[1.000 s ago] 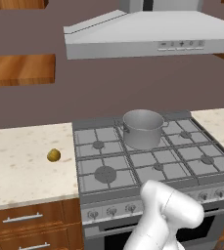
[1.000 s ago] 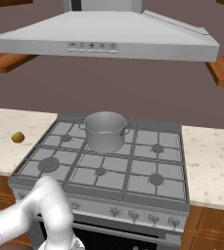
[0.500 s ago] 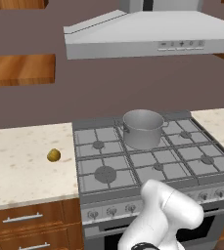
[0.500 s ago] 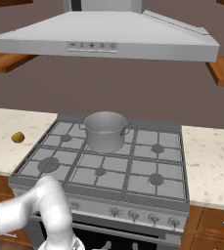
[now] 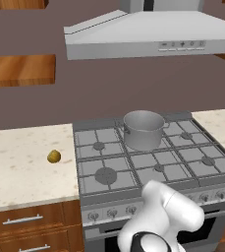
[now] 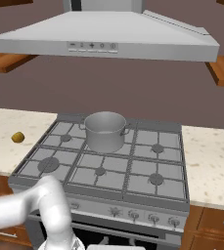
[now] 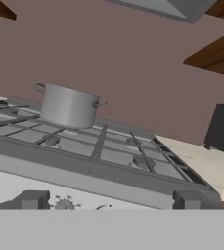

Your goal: Turn on the burner for the pot on the stove. Wait thirty seconds for the pot to heat up. Then add the squash to the pot.

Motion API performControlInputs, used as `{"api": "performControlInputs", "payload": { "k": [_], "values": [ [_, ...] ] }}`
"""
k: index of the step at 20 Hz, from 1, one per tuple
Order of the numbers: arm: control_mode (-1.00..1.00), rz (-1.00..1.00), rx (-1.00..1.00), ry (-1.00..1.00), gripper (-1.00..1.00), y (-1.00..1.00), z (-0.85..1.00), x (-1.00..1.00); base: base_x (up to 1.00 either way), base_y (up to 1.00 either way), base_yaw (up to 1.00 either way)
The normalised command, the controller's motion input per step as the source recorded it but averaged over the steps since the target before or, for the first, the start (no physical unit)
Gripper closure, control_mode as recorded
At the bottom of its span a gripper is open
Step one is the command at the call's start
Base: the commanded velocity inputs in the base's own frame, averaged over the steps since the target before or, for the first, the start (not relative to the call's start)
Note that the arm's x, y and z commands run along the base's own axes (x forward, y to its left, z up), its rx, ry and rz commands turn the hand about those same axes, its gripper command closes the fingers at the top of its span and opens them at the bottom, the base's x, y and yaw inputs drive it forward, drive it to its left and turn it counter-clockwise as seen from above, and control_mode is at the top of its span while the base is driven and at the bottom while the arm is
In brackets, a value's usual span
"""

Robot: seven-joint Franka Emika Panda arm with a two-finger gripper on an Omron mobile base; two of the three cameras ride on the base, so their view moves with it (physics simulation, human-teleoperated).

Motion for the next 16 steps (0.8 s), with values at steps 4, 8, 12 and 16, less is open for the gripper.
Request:
{"api": "performControlInputs", "payload": {
  "k": [4,8,12,16],
  "values": [
    [-1.00,0.00,0.00,0.00,-1.00,0.23,0.00,0.38,0.00,0.00,0.00],
    [-1.00,0.00,0.00,0.01,-1.00,0.08,0.00,0.41,0.00,0.00,0.00],
    [-1.00,0.00,0.00,0.01,-1.00,0.00,0.00,0.37,0.00,0.00,0.00],
    [-1.00,0.00,0.00,0.01,-1.00,0.03,0.00,0.28,0.00,0.00,0.00]
  ]
}}
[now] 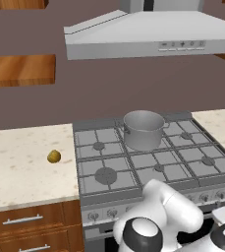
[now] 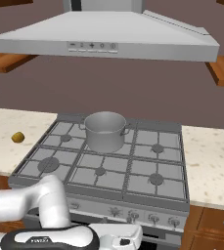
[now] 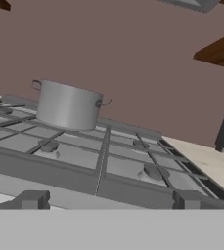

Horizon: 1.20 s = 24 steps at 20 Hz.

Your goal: Turn on the burner for the pot on the stove. Wait thirty seconds for the pot to heat up. Then add the squash to the pot.

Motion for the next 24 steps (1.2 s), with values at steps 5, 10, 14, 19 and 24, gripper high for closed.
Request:
{"api": "performControlInputs", "payload": {
  "k": [5,10,14,19,24],
  "values": [
    [-1.00,0.00,0.00,0.03,-1.00,0.07,-0.16,0.21,0.00,0.00,0.00],
    [-1.00,0.00,0.09,0.00,-1.00,0.00,-0.34,0.10,0.00,0.00,0.00],
    [-1.00,-0.01,0.13,0.00,-1.00,0.00,-0.32,0.03,0.00,0.00,0.00],
    [-1.00,-0.01,0.14,0.00,-1.00,-0.06,-0.30,0.02,0.00,0.00,0.00],
    [-1.00,0.00,0.02,0.00,-1.00,-0.12,-0.09,0.09,0.00,0.00,0.00]
  ]
}}
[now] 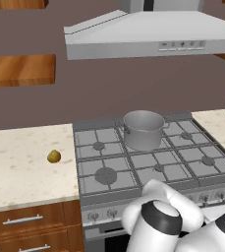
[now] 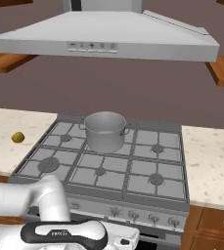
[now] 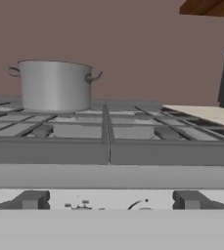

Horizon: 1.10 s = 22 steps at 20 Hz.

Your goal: Turn on the burner for the pot on the stove. Wait thirty seconds for the pot to heat up. Then add the squash to the pot.

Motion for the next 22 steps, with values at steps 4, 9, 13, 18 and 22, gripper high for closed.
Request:
{"api": "performControlInputs", "payload": {
  "k": [4,9,13,18,22],
  "values": [
    [-1.00,0.00,0.00,0.00,-1.00,-0.16,-0.08,0.26,0.00,0.00,0.00],
    [-1.00,0.00,0.00,0.00,-1.00,-0.13,-0.20,0.30,0.00,0.00,0.00],
    [-1.00,0.00,0.00,0.00,-1.00,-0.11,-0.28,0.22,0.00,0.00,0.00],
    [-1.00,0.01,0.00,0.00,-1.00,-0.45,-0.54,0.05,0.00,0.00,0.00],
    [-1.00,0.04,0.00,0.00,-1.00,-0.42,-0.49,0.02,0.00,0.00,0.00]
  ]
}}
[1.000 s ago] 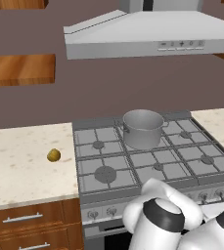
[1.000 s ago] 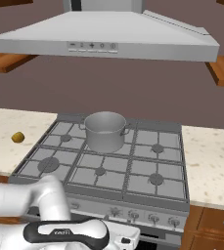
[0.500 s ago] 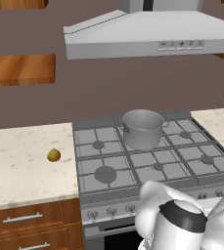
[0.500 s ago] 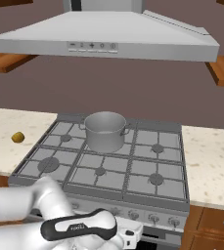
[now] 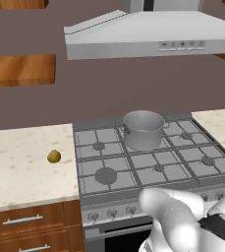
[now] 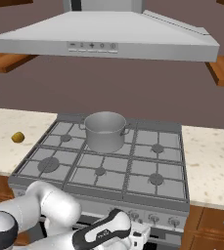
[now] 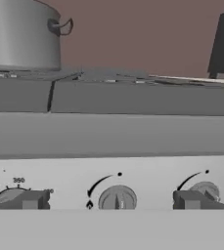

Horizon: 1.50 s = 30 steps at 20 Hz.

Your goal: Turn on the burner for the pot on the stove. Wait thirty seconds for the pot to heat up. Then add the squash to the pot.

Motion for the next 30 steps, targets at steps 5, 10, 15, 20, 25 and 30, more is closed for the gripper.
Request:
{"api": "performControlInputs", "payload": {
  "k": [5,10,15,20,25,30],
  "values": [
    [-1.00,0.02,0.00,0.01,-1.00,-0.11,-0.12,0.02,0.00,0.00,0.00],
    [-1.00,0.07,0.00,0.00,-1.00,0.00,-0.13,0.00,0.00,0.00,0.00],
    [-1.00,0.14,0.00,0.00,-1.00,0.00,-0.02,0.00,0.00,0.00,0.00],
    [-1.00,0.02,0.00,0.00,-1.00,0.00,-0.01,0.04,0.00,0.00,0.00],
    [-1.00,0.01,0.00,0.00,-1.00,0.00,0.00,0.04,0.00,0.00,0.00],
    [-1.00,0.00,0.00,0.00,-1.00,0.04,0.00,0.14,0.00,0.00,0.00]
  ]
}}
